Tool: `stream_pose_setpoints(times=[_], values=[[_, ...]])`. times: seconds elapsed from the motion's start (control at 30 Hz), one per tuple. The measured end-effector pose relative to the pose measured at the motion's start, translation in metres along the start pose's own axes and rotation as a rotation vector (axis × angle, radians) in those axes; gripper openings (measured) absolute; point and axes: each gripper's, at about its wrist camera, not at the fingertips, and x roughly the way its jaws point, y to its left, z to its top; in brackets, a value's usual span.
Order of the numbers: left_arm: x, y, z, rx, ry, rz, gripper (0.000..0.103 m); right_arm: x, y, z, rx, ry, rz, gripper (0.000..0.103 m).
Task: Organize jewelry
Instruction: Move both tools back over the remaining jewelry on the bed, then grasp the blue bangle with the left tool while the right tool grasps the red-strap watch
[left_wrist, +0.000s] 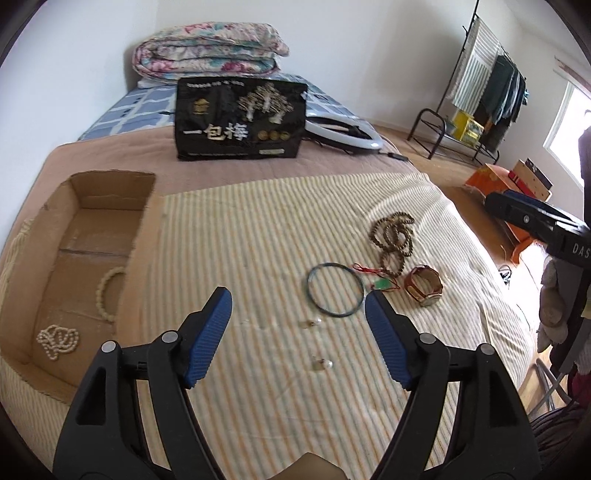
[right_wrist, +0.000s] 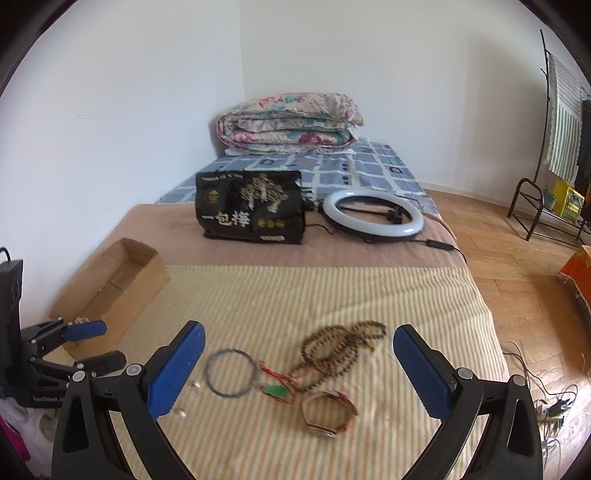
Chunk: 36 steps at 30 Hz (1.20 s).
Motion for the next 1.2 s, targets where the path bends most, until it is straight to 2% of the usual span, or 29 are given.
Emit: stream_pose_setpoints(times=[0.4, 0.63, 0.93, 1.07, 1.2], values=[[0.065, -0.034, -0.004, 0.023, 0.114, -0.049, 0.079, 0.024, -0.048, -0.051, 0.039, 0.095, -0.030, 0.103], [0.098, -0.049, -0.007, 0.051, 0.156, -0.039, 0.079, 0.040, -0.061, -0.072, 0.053, 0.139, -0.028, 0.103], [0.126, -0.058, -0.008, 0.092, 0.176, 0.027, 0.079, 0.060, -0.064, -0.088, 0.068, 0.183, -0.007, 0.103], [0.135, -0.058, -0.009, 0.107, 0.173, 0.082, 0.079, 0.068, -0.062, -0.092, 0.068, 0.194, 0.000, 0.103], [0.137, -0.056, -0.010, 0.106, 0.169, 0.091, 0.079, 0.075, -0.061, -0.094, 0.063, 0.203, 0.006, 0.103]])
